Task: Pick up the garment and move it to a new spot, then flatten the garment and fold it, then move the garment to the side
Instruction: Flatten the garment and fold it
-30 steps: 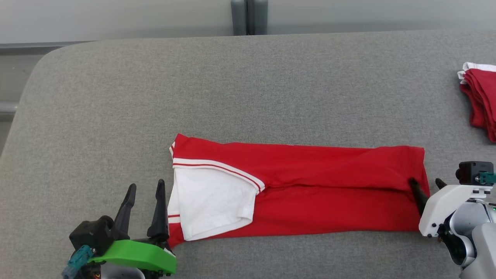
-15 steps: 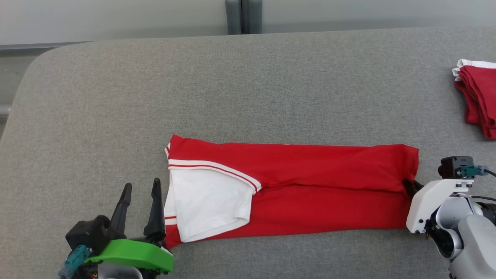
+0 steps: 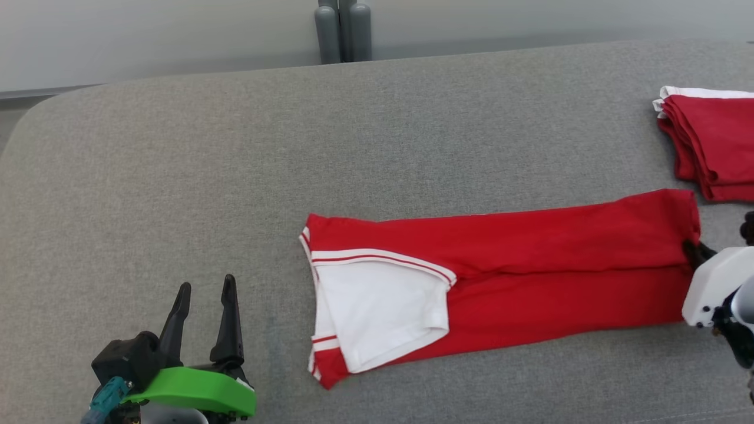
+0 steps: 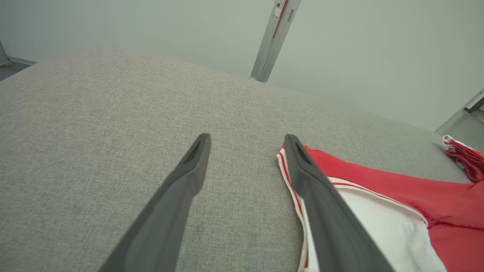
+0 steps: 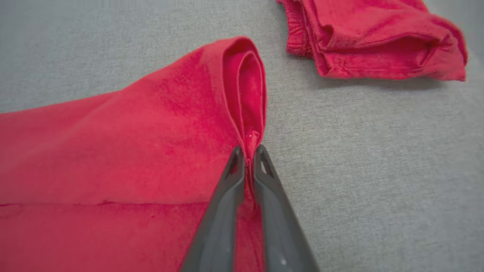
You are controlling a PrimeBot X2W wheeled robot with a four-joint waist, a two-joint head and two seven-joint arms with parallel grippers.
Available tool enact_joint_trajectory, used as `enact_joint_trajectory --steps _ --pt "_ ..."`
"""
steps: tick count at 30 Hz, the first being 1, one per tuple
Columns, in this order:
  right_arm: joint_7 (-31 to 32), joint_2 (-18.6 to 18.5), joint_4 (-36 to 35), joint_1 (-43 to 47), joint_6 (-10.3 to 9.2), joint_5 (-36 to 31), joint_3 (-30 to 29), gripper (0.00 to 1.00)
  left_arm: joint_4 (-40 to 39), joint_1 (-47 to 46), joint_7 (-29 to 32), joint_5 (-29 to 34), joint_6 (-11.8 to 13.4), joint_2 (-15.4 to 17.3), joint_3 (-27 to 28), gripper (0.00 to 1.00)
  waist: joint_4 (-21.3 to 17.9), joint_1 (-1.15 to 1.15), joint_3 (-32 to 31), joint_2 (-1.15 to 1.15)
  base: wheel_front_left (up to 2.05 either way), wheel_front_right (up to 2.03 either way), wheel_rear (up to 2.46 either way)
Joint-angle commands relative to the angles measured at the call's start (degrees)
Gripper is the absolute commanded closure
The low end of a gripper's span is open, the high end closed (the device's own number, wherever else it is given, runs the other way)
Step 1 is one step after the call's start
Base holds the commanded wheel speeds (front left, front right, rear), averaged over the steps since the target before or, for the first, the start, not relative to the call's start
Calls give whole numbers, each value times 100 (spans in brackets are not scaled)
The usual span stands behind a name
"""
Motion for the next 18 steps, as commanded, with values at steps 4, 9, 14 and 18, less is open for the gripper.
enact_joint_trajectory --steps 4,9,14,18 --pt "87 -119 -190 79 -12 48 -201 100 43 76 -35 -12 39 83 30 0 -165 0 -77 0 0 0 0" --pt "184 58 -557 155 -11 385 -51 100 106 58 -64 55 41 115 41 0 -300 0 -134 0 0 0 0" --pt "361 282 -1183 279 -8 590 245 100 205 8 -74 131 41 166 39 0 -380 0 -210 0 0 0 0" --pt "534 453 -1760 390 -8 794 442 100 293 -63 -115 196 61 176 86 0 -381 0 -269 0 0 0 0"
